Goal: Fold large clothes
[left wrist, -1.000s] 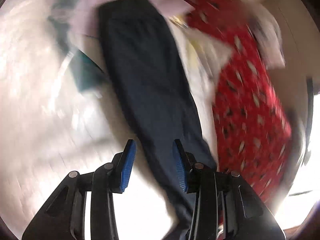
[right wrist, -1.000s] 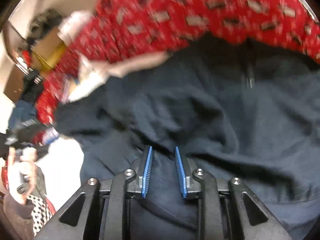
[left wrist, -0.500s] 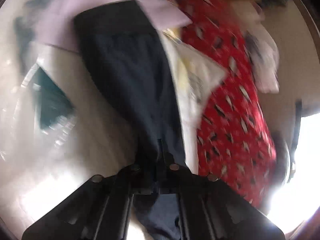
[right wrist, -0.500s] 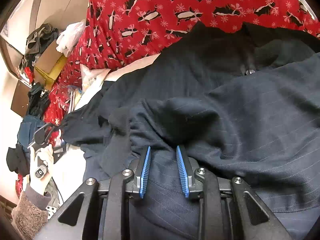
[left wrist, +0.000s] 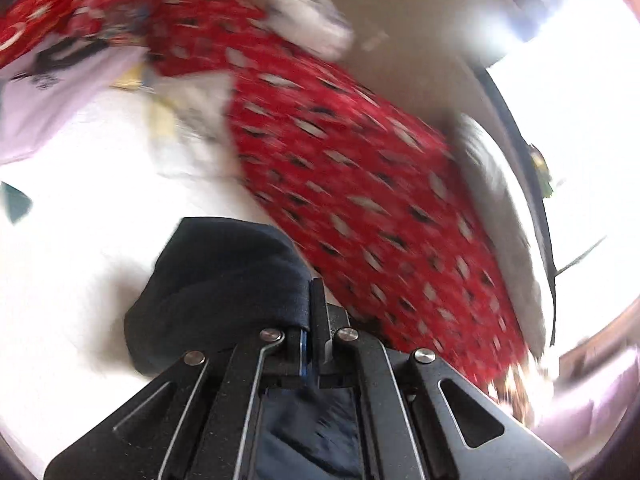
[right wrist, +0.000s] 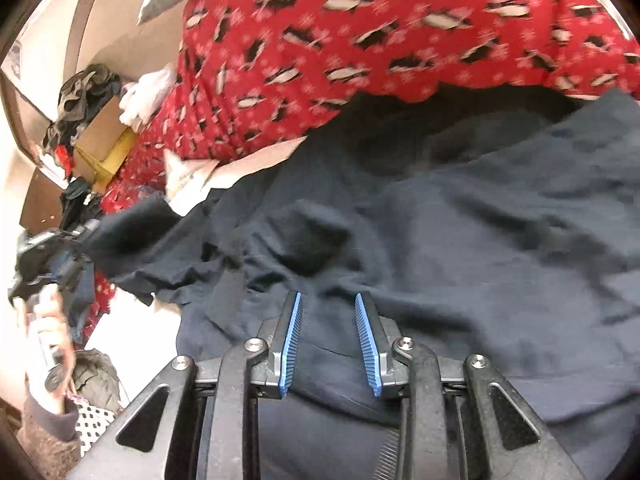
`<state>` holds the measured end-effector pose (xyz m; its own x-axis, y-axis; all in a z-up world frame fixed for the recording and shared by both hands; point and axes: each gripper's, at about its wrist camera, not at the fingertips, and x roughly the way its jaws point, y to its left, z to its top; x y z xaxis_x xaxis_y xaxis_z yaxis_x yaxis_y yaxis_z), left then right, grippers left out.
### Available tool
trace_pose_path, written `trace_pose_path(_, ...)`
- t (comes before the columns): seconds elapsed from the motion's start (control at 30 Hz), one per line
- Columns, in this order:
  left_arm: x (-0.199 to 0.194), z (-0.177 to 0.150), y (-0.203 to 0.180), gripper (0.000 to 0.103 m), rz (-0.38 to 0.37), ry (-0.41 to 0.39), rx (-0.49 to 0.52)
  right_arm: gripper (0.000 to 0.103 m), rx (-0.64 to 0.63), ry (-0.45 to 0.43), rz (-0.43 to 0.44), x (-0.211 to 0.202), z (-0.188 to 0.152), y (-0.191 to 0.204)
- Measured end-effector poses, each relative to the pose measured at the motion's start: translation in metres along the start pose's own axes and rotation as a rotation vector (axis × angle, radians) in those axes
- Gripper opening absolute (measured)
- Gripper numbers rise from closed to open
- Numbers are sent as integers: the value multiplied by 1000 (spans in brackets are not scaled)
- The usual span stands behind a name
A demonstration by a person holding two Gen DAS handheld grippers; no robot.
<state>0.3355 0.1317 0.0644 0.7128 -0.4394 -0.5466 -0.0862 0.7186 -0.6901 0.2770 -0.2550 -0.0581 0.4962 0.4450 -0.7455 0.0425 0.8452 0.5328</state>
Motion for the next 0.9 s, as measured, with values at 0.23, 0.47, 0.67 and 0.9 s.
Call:
trace_pose_path(0.23, 41, -80, -88, 0, -79, 151, 140, 30, 39, -35, -87, -38, -8, -51)
trace_pose_path(0.47, 113, -182, -109, 0, -15, 373, 210, 27, 84, -36, -133, -53, -25, -99)
trace_pose_path(0.67, 143, -215, -66, 0, 36, 525, 65, 27, 100, -43, -78, -54, -30, -113)
trace_pose_path(0.9, 60, -187, -34, 34, -64, 419, 26, 35, 9, -74, -23, -62, -10, -70)
